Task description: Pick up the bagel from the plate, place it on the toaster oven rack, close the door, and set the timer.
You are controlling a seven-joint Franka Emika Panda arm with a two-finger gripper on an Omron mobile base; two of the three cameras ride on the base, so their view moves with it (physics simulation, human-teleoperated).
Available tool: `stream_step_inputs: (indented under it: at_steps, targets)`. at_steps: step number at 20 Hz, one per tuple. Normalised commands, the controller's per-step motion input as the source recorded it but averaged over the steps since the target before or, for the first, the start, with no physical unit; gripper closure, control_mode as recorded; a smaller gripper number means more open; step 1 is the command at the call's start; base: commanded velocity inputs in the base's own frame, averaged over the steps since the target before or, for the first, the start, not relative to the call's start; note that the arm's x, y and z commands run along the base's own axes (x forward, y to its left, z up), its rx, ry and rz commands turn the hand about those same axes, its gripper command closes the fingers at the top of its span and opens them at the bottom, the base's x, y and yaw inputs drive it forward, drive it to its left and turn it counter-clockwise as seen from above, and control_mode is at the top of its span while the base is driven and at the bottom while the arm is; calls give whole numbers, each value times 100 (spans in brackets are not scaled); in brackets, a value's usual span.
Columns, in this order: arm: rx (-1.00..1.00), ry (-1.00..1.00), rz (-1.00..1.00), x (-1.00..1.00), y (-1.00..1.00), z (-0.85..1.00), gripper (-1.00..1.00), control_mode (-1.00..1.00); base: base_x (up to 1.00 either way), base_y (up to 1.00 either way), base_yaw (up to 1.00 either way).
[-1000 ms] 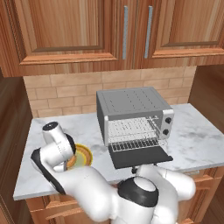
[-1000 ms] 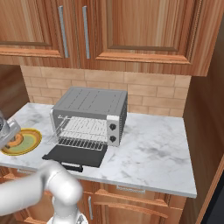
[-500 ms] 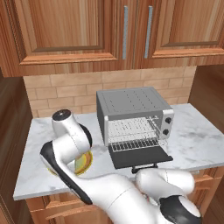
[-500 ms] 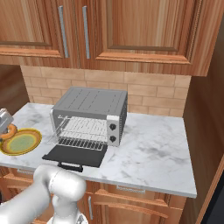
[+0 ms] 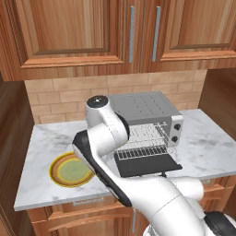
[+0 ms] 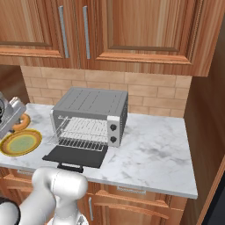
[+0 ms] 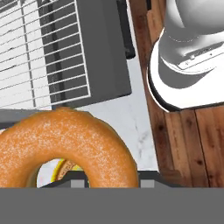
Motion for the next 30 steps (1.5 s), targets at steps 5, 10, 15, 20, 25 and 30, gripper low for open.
stream_step_inputs:
  at_steps: [5,10,15,20,25,30]
  targets:
    - [0,0,-11,8,-93,7,100,-100,0,0,0]
    - [0,0,-6,18,-81,-3,100,-100,0,0,0]
    - [0,0,0,32,-48,-13,100,-100,0,0,0]
    - [0,0,0,34,-26,-27,100,-100,0,0,0]
    - [0,0,0,24,-18,-33,100,-100,0,0,0]
    - [0,0,0,15,-23,-25,100,-100,0,0,0]
